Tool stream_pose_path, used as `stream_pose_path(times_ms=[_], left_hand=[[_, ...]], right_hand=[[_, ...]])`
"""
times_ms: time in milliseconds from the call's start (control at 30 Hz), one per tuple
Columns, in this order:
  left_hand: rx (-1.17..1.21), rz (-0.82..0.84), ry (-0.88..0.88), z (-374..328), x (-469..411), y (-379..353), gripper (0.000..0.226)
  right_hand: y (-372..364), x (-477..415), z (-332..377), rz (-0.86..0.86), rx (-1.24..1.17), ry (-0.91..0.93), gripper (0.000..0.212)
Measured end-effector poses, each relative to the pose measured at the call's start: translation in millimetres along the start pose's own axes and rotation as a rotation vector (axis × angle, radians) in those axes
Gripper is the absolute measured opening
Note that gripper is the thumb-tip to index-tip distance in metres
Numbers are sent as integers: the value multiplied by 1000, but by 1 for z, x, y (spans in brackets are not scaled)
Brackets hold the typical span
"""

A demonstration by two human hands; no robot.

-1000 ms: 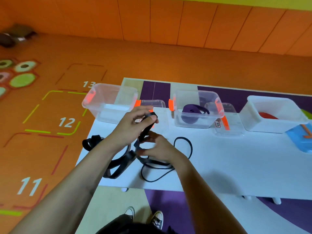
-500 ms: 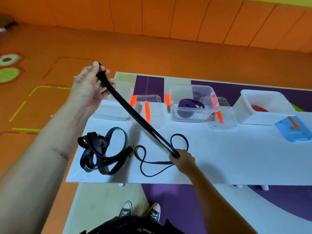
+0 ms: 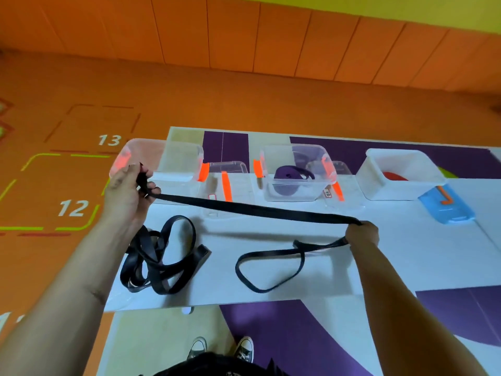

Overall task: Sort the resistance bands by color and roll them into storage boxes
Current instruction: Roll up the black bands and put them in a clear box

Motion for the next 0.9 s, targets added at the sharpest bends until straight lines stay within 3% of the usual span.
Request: stream_pose_path(times_ms=[100, 233, 433, 600, 767, 900], left_hand=[[-56, 7, -30, 2, 2, 3, 22], [-119, -11, -41, 14, 5, 5, 22], [-203, 27, -72, 18, 13, 9, 25], [-305, 117, -52, 26, 25, -5, 25], [-392, 210, -19, 30, 40, -17, 31], [-554, 333, -122, 25, 54, -28, 36]], right_hand=[[15, 1, 11, -93, -169, -53, 37], [61, 17, 67, -331, -274, 251, 31], [78, 34, 111, -384, -239, 625, 24], [27, 42, 94, -172, -3, 488, 19], [-41, 51, 55, 144, 122, 445, 40], [-81, 57, 32, 354, 177, 390, 45]])
Point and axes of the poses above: each hand's wrist, its own x-axis away from the middle knuckle, its own y-axis out of the back of the hand, z = x × y, the point moved 7 cm from there along -x, towards the middle knuckle, and after that the axes turned 10 degrees about -z, right-handed, at the moved point
